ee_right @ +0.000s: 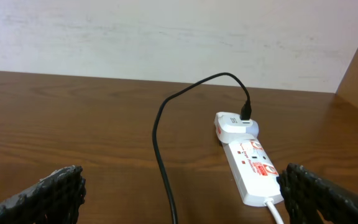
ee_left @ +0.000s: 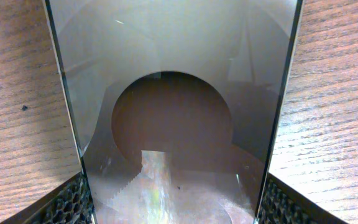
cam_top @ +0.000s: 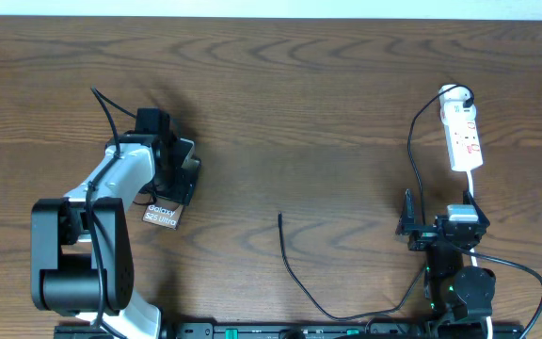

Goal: Plug charger to phone and switch on socket

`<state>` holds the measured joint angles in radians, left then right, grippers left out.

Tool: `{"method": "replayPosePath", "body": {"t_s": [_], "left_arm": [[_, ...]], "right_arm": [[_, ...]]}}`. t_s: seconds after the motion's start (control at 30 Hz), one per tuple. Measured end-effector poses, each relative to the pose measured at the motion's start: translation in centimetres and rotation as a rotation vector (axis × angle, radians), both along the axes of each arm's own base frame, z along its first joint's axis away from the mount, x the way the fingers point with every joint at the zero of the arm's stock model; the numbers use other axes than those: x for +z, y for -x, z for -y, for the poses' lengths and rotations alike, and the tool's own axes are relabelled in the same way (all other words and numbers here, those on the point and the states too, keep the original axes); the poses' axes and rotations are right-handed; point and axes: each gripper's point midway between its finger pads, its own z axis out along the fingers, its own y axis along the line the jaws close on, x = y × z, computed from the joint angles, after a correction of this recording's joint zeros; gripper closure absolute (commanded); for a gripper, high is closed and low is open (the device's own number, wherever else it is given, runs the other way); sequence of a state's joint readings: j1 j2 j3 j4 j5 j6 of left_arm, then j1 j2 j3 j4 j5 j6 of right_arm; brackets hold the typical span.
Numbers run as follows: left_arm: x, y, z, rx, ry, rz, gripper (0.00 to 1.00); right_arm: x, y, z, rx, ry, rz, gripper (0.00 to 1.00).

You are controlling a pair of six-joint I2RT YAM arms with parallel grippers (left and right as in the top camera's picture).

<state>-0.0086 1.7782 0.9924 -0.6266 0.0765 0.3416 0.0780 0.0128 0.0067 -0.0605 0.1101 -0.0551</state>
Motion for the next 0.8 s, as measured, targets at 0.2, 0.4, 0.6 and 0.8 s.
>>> {"method": "replayPosePath", "body": {"t_s": [0.2, 0.4, 0.6, 0.8], "left_arm": [[0.00, 0.00, 0.00, 0.000, 0.000, 0.000, 0.66], [0.00, 0.00, 0.00, 0.000, 0.000, 0.000, 0.79], [0.00, 0.00, 0.00, 0.000, 0.000, 0.000, 0.92], [0.00, 0.00, 0.00, 0.000, 0.000, 0.000, 0.93]], "right_arm": [[0.00, 0.00, 0.00, 0.000, 0.000, 0.000, 0.01], [0.01, 0.00, 0.00, 0.000, 0.000, 0.000, 0.01], [0.00, 0.00, 0.00, 0.000, 0.000, 0.000, 0.01], [0.00, 0.00, 0.00, 0.000, 0.000, 0.000, 0.01]]}}
